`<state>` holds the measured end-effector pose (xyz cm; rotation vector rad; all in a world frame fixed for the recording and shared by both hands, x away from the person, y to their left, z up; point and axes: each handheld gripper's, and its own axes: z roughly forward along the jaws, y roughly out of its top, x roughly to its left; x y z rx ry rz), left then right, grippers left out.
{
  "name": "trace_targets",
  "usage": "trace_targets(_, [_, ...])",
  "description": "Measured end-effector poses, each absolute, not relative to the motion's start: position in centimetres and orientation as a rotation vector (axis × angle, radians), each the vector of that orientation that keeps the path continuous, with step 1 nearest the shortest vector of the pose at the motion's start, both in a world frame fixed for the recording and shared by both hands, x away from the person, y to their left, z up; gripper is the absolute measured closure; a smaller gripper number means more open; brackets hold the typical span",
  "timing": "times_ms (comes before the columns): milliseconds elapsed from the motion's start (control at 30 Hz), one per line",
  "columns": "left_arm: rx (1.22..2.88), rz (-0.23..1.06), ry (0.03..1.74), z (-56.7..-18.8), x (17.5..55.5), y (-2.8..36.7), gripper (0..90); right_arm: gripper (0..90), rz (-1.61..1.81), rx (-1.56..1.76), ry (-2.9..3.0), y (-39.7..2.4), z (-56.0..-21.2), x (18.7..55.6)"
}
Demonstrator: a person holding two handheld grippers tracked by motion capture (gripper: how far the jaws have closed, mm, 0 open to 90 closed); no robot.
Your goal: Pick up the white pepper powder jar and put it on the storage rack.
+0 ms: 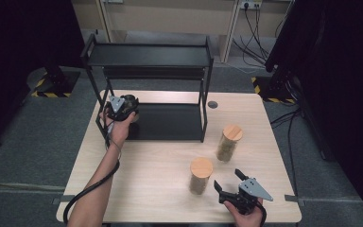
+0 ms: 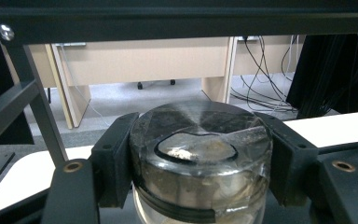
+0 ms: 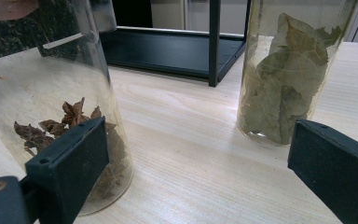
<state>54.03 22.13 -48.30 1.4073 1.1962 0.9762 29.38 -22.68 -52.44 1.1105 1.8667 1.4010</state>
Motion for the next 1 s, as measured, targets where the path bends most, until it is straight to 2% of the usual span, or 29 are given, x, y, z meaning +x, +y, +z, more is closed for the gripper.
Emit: trace_targets(1000, [1.413, 0.959, 1.214, -50.3, 54.8, 21.9, 34.7, 5.5, 1.397, 1.106, 1.871, -22.6, -52.4, 29.4])
